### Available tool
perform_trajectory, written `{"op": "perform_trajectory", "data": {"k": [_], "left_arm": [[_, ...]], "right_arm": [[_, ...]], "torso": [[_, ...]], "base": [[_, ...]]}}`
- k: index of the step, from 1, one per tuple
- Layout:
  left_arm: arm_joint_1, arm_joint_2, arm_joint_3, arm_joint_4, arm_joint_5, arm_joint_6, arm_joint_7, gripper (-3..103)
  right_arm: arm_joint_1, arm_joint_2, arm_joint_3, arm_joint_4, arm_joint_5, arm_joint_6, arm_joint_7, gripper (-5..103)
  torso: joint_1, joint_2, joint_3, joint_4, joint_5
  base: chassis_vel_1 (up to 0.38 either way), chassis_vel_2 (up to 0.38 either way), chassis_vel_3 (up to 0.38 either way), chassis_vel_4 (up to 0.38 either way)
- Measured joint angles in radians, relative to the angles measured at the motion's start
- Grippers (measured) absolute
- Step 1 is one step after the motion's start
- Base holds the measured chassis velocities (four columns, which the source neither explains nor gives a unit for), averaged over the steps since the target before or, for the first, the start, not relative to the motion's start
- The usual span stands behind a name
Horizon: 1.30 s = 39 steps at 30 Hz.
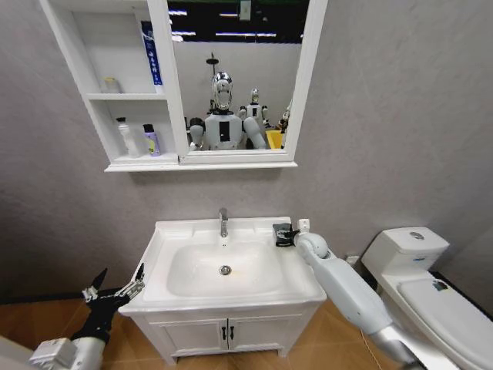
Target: Move facial cleanser and shampoo from washbasin to cabinet, then wipe washbasin with towel.
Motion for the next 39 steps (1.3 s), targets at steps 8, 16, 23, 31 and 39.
{"op": "perform_trajectory", "data": {"k": [8, 16, 23, 31, 39], "left_arm": [[0.0, 0.0, 0.0, 0.0, 0.0, 0.0, 0.0, 100], [0.0, 0.0, 0.0, 0.0, 0.0, 0.0, 0.0, 100], [0.0, 0.0, 0.0, 0.0, 0.0, 0.0, 0.0, 100], [0.0, 0.0, 0.0, 0.0, 0.0, 0.0, 0.0, 100], [0.0, 0.0, 0.0, 0.0, 0.0, 0.0, 0.001, 100]], "right_arm": [[0.03, 0.019, -0.022, -0.069, -0.012, 0.014, -0.034, 100], [0.033, 0.034, -0.026, -0.1, -0.022, 0.023, -0.041, 100], [0.035, 0.032, -0.023, -0.119, -0.025, 0.03, -0.056, 100], [0.036, 0.035, -0.023, -0.137, -0.043, 0.033, -0.068, 100], [0.044, 0.05, -0.031, -0.151, -0.061, 0.046, -0.102, 86]], "torso": [[0.0, 0.0, 0.0, -0.0001, 0.0002], [0.0, 0.0, 0.0, 0.0, 0.0002], [0.0, 0.0, 0.0, -0.0001, 0.0003], [0.0, 0.0, 0.0, 0.0, 0.0], [0.0, 0.0, 0.0, 0.0, 0.0005]], "base": [[0.0, 0.0, 0.0, 0.0], [0.0, 0.0, 0.0, 0.0], [0.0, 0.0, 0.0, 0.0], [0.0, 0.0, 0.0, 0.0], [0.0, 0.0, 0.0, 0.0]]}}
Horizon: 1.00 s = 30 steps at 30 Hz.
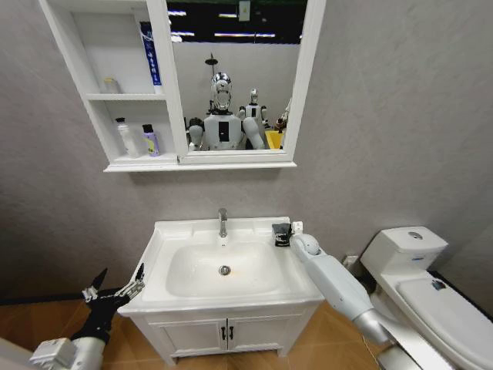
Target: Move facial cleanser and shampoo from washbasin to cabinet, then wipe washbasin with towel.
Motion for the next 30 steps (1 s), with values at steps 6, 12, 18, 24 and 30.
{"op": "perform_trajectory", "data": {"k": [6, 12, 18, 24, 30], "left_arm": [[0.0, 0.0, 0.0, 0.0, 0.0, 0.0, 0.0, 100], [0.0, 0.0, 0.0, 0.0, 0.0, 0.0, 0.0, 100], [0.0, 0.0, 0.0, 0.0, 0.0, 0.0, 0.0, 100], [0.0, 0.0, 0.0, 0.0, 0.0, 0.0, 0.0, 100], [0.0, 0.0, 0.0, 0.0, 0.0, 0.0, 0.0, 100]], "right_arm": [[0.005, 0.015, -0.013, 0.005, 0.002, -0.001, 0.002, 84], [0.011, 0.033, -0.018, -0.022, -0.011, -0.002, 0.007, 83], [0.02, 0.051, -0.027, -0.047, -0.021, -0.002, 0.01, 83], [0.032, 0.064, -0.041, -0.059, -0.022, -0.002, 0.016, 61], [0.03, 0.058, -0.046, -0.046, -0.02, -0.002, 0.034, 39]], "torso": [[0.0, 0.0, 0.0, 0.0, -0.0001], [0.0, 0.0, 0.0, -0.0002, -0.0002], [0.0, 0.0, 0.0, 0.0, -0.0003], [0.0, 0.0, 0.0, -0.0001, -0.0003], [0.0, 0.0, 0.0, 0.0001, -0.0003]], "base": [[0.0, 0.0, 0.0, 0.0], [0.0, 0.0, 0.0, 0.0], [0.0, 0.0, 0.0, 0.0], [0.0, 0.0, 0.0, 0.0], [0.0, 0.0, 0.0, 0.0]]}}
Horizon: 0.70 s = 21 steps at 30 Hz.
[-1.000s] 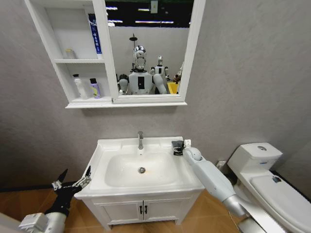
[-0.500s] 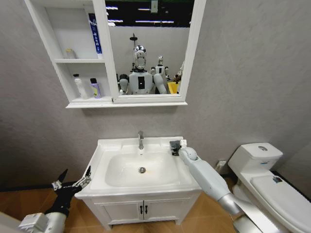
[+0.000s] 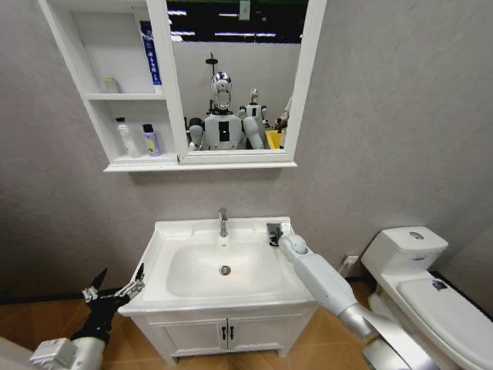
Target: Move facial cleanser and shampoo from washbasin to cabinet, then wipe washbasin with towel.
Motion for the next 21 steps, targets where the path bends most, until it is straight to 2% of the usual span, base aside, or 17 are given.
{"op": "perform_trajectory", "data": {"k": [1, 3, 4, 6, 7, 10, 14, 16, 21], "left_arm": [[0.0, 0.0, 0.0, 0.0, 0.0, 0.0, 0.0, 100], [0.0, 0.0, 0.0, 0.0, 0.0, 0.0, 0.0, 100], [0.0, 0.0, 0.0, 0.0, 0.0, 0.0, 0.0, 100], [0.0, 0.0, 0.0, 0.0, 0.0, 0.0, 0.0, 100], [0.0, 0.0, 0.0, 0.0, 0.0, 0.0, 0.0, 100], [0.0, 0.0, 0.0, 0.0, 0.0, 0.0, 0.0, 100], [0.0, 0.0, 0.0, 0.0, 0.0, 0.0, 0.0, 100], [0.0, 0.0, 0.0, 0.0, 0.0, 0.0, 0.0, 100], [0.0, 0.0, 0.0, 0.0, 0.0, 0.0, 0.0, 100]], "right_arm": [[0.0, 0.0, 0.0, 0.0, 0.0, 0.0, 0.0, 39], [-0.007, -0.016, 0.0, 0.014, 0.0, 0.0, 0.007, 28], [-0.007, -0.016, 0.0, 0.014, 0.0, 0.0, 0.007, 28], [-0.016, -0.032, 0.001, 0.035, 0.002, 0.0, 0.017, 18], [-0.016, -0.032, 0.001, 0.035, 0.002, 0.0, 0.017, 18], [-0.033, -0.055, 0.005, 0.086, 0.008, 0.0, 0.041, 6], [-0.056, -0.083, 0.003, 0.154, 0.034, -0.004, 0.082, 5], [-0.089, -0.104, -0.009, 0.243, 0.097, -0.022, 0.166, 5], [-0.162, -0.129, -0.039, 0.386, 0.129, -0.036, 0.236, 5]], "torso": [[0.0, 0.0, 0.0, 0.0, 0.0], [0.0, 0.0, 0.0, 0.0, 0.0], [0.0, 0.0, 0.0, 0.0, 0.0], [0.0, 0.0, 0.0, -0.0002, 0.0001], [0.0, 0.0, 0.0, -0.0002, 0.0001], [0.0, 0.0, 0.0, -0.0001, 0.0001], [0.0, 0.0, 0.0, -0.0001, 0.0], [0.0, 0.0, 0.0, -0.0002, -0.0001], [0.0, 0.0, 0.0, -0.0002, -0.0001]], "base": [[0.0, 0.0, 0.0, 0.0], [0.0, 0.0, 0.0, 0.0], [0.0, 0.0, 0.0, 0.0], [0.0, 0.0, 0.0, 0.0], [0.0, 0.0, 0.0, 0.0], [0.0, 0.0, 0.0, 0.0], [0.0, 0.0, 0.0, 0.0], [0.0, 0.0, 0.0, 0.0], [0.0, 0.0, 0.0, 0.0]]}}
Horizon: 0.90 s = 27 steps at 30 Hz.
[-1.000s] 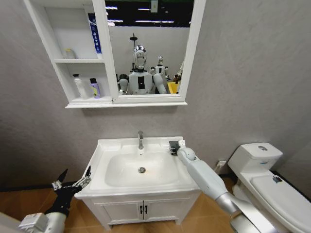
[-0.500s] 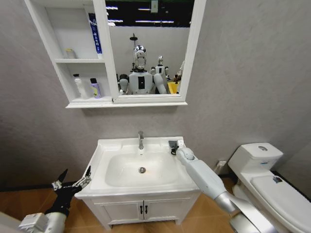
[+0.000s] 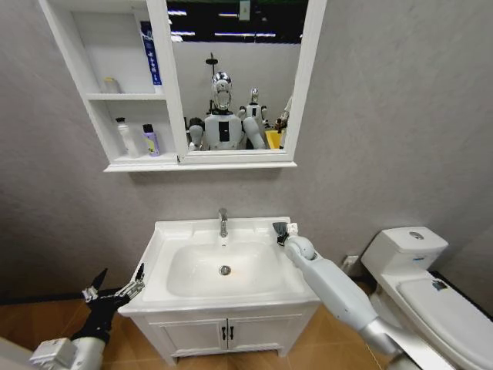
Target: Move facial cleanser and shampoo from washbasin to cabinet, then wipe washbasin with towel.
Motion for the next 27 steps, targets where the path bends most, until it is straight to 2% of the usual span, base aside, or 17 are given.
{"op": "perform_trajectory", "data": {"k": [6, 8, 13, 27], "left_arm": [[0.0, 0.0, 0.0, 0.0, 0.0, 0.0, 0.0, 100], [0.0, 0.0, 0.0, 0.0, 0.0, 0.0, 0.0, 100], [0.0, 0.0, 0.0, 0.0, 0.0, 0.0, 0.0, 100], [0.0, 0.0, 0.0, 0.0, 0.0, 0.0, 0.0, 100]], "right_arm": [[-0.064, 0.007, -0.028, 0.087, 0.035, -0.007, 0.045, 5], [-0.085, 0.031, -0.047, 0.097, 0.064, -0.007, 0.064, 5], [-0.099, 0.091, -0.07, 0.064, 0.065, 0.007, 0.07, 5], [-0.132, 0.113, -0.021, -0.036, 0.029, 0.012, 0.029, 5]], "torso": [[0.0, 0.0, 0.0, 0.0, -0.0001], [0.0, 0.0, 0.0, 0.0, 0.0], [0.0, 0.0, 0.0, 0.0001, 0.0], [0.0, 0.0, 0.0, 0.0001, 0.0]], "base": [[0.0, 0.0, 0.0, 0.0], [0.0, 0.0, 0.0, 0.0], [0.0, 0.0, 0.0, 0.0], [0.0, 0.0, 0.0, 0.0]]}}
